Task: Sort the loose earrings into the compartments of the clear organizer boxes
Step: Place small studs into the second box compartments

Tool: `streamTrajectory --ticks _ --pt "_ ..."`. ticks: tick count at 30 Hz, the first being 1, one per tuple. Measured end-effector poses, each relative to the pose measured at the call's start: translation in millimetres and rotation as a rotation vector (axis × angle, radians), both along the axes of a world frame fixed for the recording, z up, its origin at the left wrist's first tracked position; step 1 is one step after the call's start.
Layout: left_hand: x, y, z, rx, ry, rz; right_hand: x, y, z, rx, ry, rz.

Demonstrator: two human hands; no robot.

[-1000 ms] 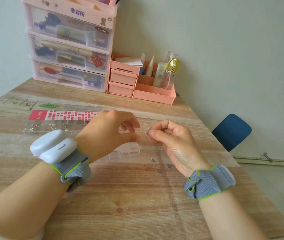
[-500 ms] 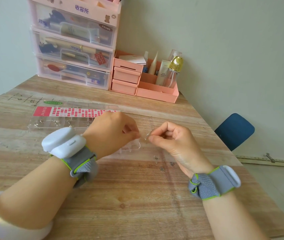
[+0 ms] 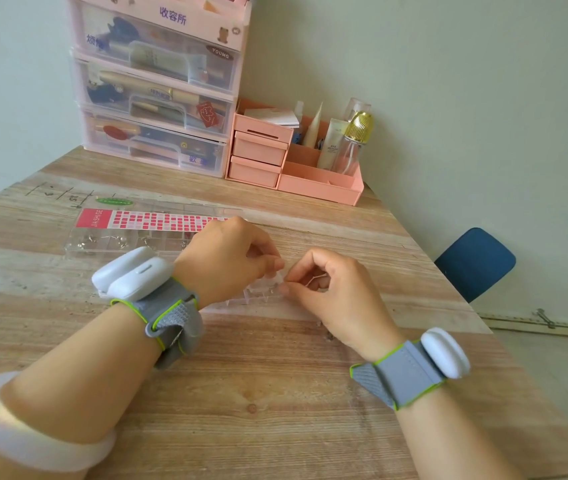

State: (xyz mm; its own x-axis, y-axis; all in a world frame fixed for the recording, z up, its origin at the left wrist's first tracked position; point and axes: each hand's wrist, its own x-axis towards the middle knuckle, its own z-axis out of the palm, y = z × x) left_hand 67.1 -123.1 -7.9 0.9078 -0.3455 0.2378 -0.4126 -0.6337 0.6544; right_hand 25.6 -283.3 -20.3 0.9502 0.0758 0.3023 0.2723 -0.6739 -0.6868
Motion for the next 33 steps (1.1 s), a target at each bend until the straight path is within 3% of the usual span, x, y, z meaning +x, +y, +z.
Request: streamTrajectory --ticks 9,15,27,33 --pt "0.6 1.2 1.3 -0.033 0.036 -0.041 1.6 -4.1 -0.9 0.067 -0.03 -0.021" --pt "2.3 -1.1 -1.7 -0.16 0.081 -0.009 -3.5 -1.3 1.6 -0.134 -0.092 0.047" --pt "2.2 -1.9 -1.8 -0.159 0.077 -0.013 -2.4 1.7 -3.0 -0.457 -0.345 0.095" --pt "1.8 -2.3 -1.1 -0.14 0.066 -0.007 -2.3 0.1 -4.6 -0.362 -0.308 0.066"
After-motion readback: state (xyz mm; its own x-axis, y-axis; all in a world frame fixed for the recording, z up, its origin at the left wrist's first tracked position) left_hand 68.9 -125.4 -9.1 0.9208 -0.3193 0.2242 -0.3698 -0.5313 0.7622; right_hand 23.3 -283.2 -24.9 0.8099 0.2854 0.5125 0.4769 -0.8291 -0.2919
